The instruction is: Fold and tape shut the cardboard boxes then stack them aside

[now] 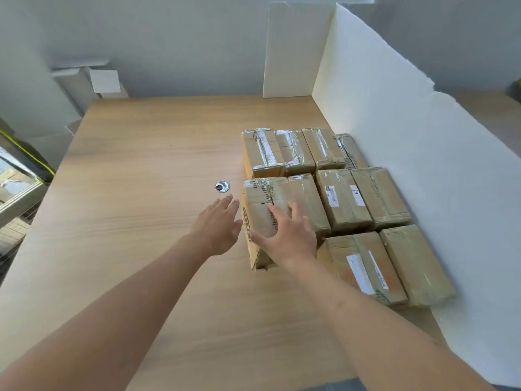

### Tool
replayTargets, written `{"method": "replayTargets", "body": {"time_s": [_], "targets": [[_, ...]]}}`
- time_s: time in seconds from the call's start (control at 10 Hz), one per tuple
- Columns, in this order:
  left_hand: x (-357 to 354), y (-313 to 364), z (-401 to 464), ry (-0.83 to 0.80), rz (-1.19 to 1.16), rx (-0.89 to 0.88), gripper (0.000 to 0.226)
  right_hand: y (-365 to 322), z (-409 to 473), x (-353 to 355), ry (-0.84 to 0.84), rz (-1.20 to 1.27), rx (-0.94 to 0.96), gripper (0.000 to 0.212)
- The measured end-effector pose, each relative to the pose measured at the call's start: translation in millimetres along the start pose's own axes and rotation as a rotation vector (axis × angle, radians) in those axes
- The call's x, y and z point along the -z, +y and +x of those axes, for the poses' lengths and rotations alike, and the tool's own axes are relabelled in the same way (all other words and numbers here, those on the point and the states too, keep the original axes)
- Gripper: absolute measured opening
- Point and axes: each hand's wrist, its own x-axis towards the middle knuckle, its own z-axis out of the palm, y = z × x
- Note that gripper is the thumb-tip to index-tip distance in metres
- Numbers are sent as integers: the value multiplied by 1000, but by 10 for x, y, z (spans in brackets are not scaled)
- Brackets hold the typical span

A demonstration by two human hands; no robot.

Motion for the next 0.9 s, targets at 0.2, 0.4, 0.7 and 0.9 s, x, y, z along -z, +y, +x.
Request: {"method": "replayTargets", "body": {"time_s": [0.2, 0.4, 0.7, 0.9], "targets": [[-205, -192, 392, -22, -39, 26, 60, 44, 459, -320, 19, -41, -12, 87], [-435, -248, 653, -16, -87, 18, 57, 166, 743, -651, 35, -88, -67, 87], [-540, -216, 735, -37, -88, -1, 59, 285, 805, -657, -79, -152, -18, 91], [-325, -154, 506, -15, -38, 0, 60, 227, 694, -356, -124, -86, 105, 62]]}}
